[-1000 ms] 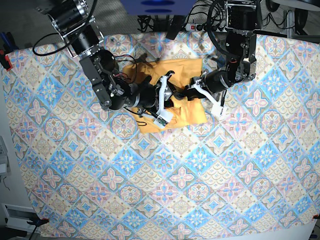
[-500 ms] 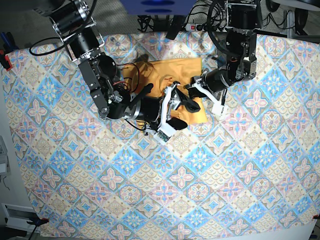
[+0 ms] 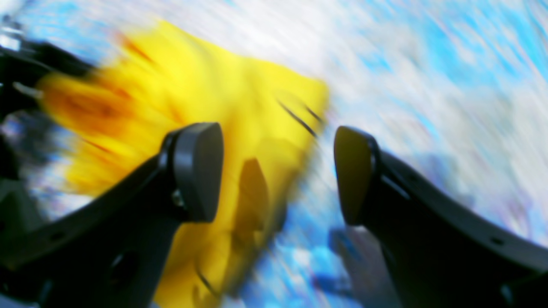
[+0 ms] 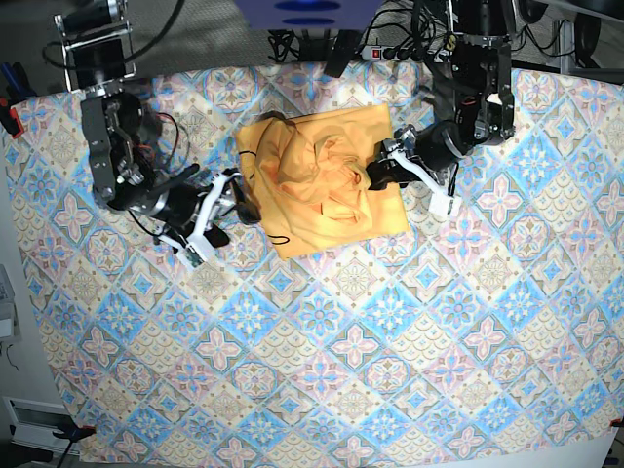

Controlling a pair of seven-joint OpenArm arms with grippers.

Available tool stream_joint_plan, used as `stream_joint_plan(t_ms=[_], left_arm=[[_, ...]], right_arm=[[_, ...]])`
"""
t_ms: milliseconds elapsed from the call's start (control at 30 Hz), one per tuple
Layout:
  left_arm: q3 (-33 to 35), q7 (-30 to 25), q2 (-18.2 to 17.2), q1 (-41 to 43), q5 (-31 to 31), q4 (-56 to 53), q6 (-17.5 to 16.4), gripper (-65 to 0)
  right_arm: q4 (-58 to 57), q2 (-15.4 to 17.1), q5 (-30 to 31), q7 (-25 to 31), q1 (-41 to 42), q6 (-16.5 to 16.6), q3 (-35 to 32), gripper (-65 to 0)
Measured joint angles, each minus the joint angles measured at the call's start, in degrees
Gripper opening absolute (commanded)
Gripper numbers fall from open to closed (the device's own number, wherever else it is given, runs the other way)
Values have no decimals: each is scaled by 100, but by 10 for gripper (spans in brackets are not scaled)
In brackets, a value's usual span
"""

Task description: Fold the T-shirt properly

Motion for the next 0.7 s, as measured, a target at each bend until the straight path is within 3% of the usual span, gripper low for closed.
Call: stream_joint_plan(t_ms=[133, 267, 367, 700], left_arm=[[33, -13, 50, -61, -9, -214, 2, -322], [11, -13, 20, -39, 7, -219, 9, -322], [17, -13, 28, -26, 2, -234, 4, -322], [2, -39, 39, -46, 0, -240, 28, -322]], right_arm=[[354, 20, -444, -44, -374, 17, 289, -323], [573, -28, -992, 85, -675, 66, 289, -506], [527, -35, -1368, -68, -920, 59, 280, -608], [527, -470, -1392, -98, -719, 55, -1233, -616]])
